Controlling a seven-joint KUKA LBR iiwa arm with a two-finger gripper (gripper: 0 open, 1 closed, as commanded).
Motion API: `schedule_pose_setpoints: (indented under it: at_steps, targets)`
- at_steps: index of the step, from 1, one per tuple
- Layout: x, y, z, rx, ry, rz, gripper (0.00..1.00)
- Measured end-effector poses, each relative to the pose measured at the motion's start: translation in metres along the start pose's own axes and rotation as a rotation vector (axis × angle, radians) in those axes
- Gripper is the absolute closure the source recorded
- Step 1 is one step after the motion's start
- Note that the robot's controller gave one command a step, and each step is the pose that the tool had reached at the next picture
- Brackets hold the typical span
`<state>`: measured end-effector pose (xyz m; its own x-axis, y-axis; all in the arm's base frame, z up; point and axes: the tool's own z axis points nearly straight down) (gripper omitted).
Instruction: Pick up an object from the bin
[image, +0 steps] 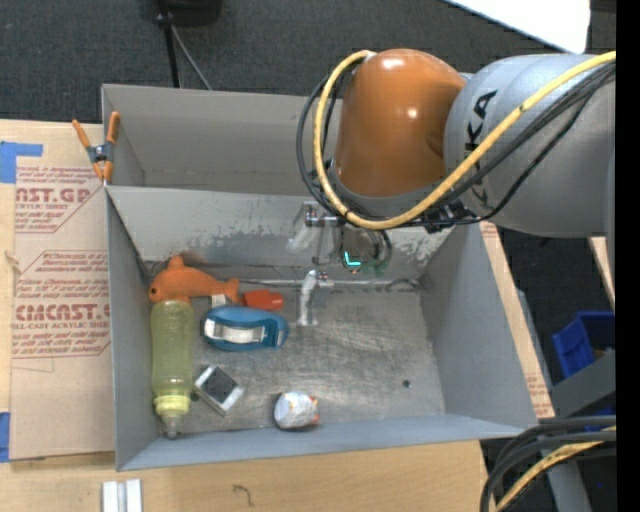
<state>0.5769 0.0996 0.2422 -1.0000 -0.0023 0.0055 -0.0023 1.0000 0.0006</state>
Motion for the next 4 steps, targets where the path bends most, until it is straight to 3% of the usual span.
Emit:
schedule_pose_setpoints:
  at_steps: [1, 2, 3, 4]
  targets:
    - [-0.001, 0.0, -0.004, -0.001, -0.007, 0.001, 0.0]
    - [0.003, 0.012, 0.035, 0.0, -0.015, -0.051, 0.0]
    - [-0.007, 0.056, 0.094, 0.0, -0.011, -0.184, 0.0]
    - [-0.01, 0.061, 0.158, -0.004, -0.007, -0.308, 1.0]
